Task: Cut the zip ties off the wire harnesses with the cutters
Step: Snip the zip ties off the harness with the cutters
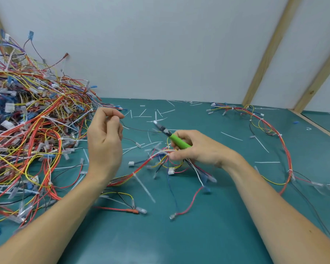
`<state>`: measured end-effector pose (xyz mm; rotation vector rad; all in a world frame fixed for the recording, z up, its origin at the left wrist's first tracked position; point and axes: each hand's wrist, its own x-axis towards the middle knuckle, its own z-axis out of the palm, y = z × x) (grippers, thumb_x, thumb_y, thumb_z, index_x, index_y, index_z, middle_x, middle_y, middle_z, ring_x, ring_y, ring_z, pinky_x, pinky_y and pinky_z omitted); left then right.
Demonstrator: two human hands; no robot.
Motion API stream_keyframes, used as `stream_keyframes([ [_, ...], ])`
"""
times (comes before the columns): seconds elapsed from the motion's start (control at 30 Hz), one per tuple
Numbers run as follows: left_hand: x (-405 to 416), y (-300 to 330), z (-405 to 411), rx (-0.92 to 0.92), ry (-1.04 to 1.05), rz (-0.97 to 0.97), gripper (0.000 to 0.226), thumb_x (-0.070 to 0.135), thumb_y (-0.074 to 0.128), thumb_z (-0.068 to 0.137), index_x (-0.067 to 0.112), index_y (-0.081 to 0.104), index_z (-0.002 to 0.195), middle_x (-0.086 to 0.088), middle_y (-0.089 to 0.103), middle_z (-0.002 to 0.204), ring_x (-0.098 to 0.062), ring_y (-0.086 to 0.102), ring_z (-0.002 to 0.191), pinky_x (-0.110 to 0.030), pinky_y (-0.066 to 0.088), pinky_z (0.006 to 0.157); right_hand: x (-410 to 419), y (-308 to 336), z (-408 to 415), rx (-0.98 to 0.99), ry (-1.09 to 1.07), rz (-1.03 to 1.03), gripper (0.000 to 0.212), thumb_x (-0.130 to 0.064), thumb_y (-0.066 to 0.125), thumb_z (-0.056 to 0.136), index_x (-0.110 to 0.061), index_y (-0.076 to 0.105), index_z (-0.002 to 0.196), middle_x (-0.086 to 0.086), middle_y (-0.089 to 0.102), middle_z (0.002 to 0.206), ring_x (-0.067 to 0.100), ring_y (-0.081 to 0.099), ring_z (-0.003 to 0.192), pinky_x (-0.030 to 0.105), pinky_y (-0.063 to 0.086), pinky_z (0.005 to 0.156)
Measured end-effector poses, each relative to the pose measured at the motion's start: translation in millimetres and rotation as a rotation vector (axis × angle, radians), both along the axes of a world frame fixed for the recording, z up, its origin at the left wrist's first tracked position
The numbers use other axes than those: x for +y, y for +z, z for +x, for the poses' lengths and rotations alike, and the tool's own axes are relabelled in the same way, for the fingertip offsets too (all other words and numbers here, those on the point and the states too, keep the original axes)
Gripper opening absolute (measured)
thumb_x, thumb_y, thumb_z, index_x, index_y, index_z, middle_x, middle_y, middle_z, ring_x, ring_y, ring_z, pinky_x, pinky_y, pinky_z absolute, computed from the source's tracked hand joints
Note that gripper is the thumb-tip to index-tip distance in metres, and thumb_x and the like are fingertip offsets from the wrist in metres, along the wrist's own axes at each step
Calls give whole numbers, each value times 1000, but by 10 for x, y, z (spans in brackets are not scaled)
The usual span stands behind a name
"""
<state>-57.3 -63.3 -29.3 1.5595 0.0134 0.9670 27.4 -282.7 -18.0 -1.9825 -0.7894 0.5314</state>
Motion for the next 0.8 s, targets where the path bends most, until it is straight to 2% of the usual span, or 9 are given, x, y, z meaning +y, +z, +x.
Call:
stream_keyframes([
  [0.1,9,29,-70,-34,158,404,10,25,48,97,22,55,92,5,53,66,-18,45,56,-37,37,53,37,-44,48,45,-207,193,24,-10,80,87,-16,57,90,-10,54,67,5,50,58,17,38,52],
  [0.17,-43,32,-88,1,232,648,8,30,53,95,25,57,90,7,60,68,-16,53,59,-36,44,56,84,-81,63,141,-310,330,24,-9,79,87,-18,56,89,-10,56,66,3,56,58,17,40,54],
  [0.3,-120,-75,-33,139,81,804,8,23,60,94,26,67,98,16,64,83,-7,60,78,-38,51,74,180,-149,38,259,-272,446,16,-15,75,91,-20,60,90,-5,60,73,8,56,67,24,39,63],
  [0.37,-91,-145,-12,226,-12,787,12,23,63,96,31,68,103,18,67,83,-4,62,78,-37,52,78,251,-163,-16,281,-233,462,13,-24,73,93,-22,64,85,-5,63,72,9,55,66,23,39,59],
  [0.43,-64,-178,4,252,-60,760,11,27,62,96,33,68,103,20,68,81,-1,64,78,-37,53,79,301,-169,-55,290,-227,464,15,-28,76,86,-22,62,83,-5,61,69,10,54,63,22,40,55],
  [0.53,-65,-172,19,217,-68,697,12,32,61,93,32,71,99,18,70,88,-3,67,86,-38,54,82,334,-163,-93,337,-217,460,19,-26,75,77,-23,59,87,-3,59,69,14,51,59,27,39,53],
  [0.63,-97,-190,35,227,-92,586,9,28,68,95,27,77,97,13,71,90,-5,67,88,-37,52,83,333,-182,-98,365,-222,476,24,-24,74,74,-23,57,90,-2,58,69,17,50,62,31,35,56],
  [0.8,-140,-185,36,303,-188,358,8,22,73,91,25,79,96,7,72,93,-10,70,89,-44,55,85,349,-199,-123,389,-217,516,26,-18,70,71,-24,55,91,-5,55,69,13,53,61,28,42,53],
])
